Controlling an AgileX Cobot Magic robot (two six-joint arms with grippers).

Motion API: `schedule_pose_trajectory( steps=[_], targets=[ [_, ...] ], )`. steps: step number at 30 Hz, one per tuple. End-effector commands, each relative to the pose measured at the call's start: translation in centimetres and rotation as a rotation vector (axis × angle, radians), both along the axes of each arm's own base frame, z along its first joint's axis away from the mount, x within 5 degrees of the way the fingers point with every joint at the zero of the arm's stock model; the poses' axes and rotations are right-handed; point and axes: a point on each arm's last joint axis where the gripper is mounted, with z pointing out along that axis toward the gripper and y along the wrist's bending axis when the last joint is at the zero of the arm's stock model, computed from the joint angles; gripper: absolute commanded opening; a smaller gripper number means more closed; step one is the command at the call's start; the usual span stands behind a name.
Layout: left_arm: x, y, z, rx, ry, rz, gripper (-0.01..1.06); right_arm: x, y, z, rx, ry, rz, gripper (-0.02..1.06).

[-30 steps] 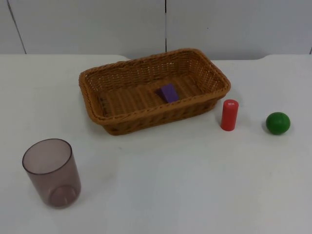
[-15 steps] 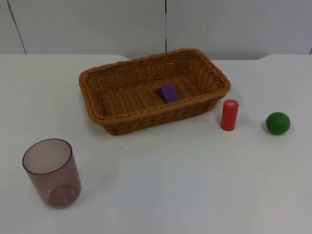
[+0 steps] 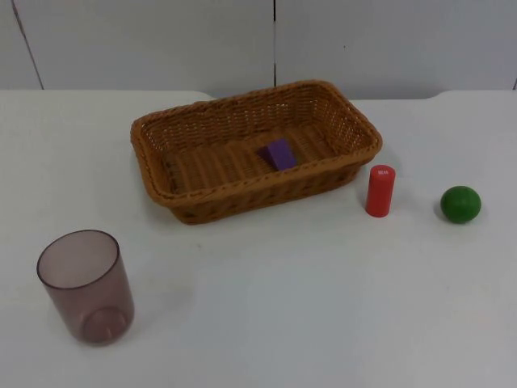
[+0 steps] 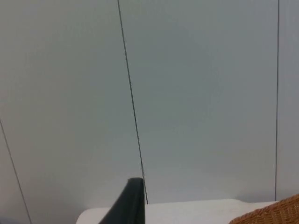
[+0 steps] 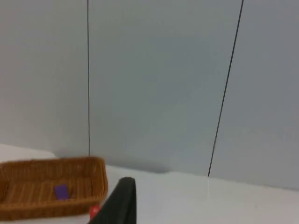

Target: Pick up the basket with the left hand and place the triangular block into the basket with the right hand.

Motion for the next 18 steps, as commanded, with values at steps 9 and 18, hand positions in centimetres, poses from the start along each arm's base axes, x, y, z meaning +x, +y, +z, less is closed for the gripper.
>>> schedule_pose_trajectory(
  steps=[9, 18],
  targets=[
    [0.1, 0.2, -0.4, 0.000, 0.038, -0.012, 1.05, 2.4, -0.1, -2.2, 0.005, 0.090, 0.042, 1.05],
    [2.5, 0.2, -4.5, 0.000, 0.293, -0.010, 1.05, 4.1, -0.1, -4.7, 0.009, 0.223, 0.035, 1.05]
  ],
)
